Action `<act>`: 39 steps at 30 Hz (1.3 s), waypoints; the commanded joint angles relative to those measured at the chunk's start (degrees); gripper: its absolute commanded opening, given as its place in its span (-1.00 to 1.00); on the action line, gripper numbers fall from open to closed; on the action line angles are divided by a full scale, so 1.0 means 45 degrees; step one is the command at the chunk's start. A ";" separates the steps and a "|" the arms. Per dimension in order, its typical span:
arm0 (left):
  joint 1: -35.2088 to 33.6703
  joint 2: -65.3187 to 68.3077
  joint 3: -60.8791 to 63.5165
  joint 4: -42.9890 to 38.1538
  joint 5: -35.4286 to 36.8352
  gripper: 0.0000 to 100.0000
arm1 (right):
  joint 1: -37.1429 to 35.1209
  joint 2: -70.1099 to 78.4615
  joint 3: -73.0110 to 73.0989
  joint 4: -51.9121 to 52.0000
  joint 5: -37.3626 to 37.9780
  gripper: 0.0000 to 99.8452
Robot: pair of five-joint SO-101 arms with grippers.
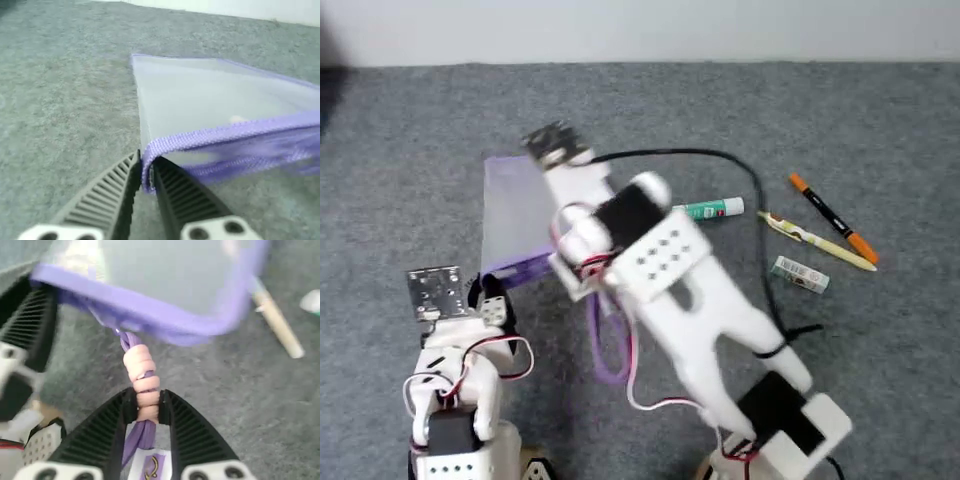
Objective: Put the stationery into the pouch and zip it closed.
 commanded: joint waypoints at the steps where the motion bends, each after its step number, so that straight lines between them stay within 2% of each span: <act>1: -0.0625 -0.0195 -0.1006 0.0860 -0.0039 -0.98 | 0.1338 -0.1241 -0.0059 0.0576 0.0234 -0.98; 10: -0.0606 -0.0195 -0.2940 0.2481 -0.0039 -0.98 | 0.3018 -0.1983 -0.0059 0.0576 0.1309 -0.98; 20: -0.0606 -0.0176 -0.4933 0.3712 -0.0801 -0.98 | 0.3624 -0.3018 -0.0039 0.0576 0.1309 -0.98; 28: -0.0547 -0.0176 -0.5675 0.4083 -0.0821 -0.98 | 0.3331 -0.3624 -0.0039 0.0576 0.1328 -0.98; 30: -0.0547 -0.0176 -0.5968 0.4278 -0.0821 -0.98 | 0.3311 -0.3917 0.0137 0.0596 0.1328 -0.92; 35: -0.0547 -0.0176 -0.6457 0.5099 -0.0821 -0.98 | 0.3390 -0.5656 0.1348 0.0596 0.1328 -0.59; 39: -0.0625 -0.0176 -0.6632 0.5411 -0.0821 -0.98 | 0.3663 -0.6828 0.2149 0.0557 0.1328 -0.62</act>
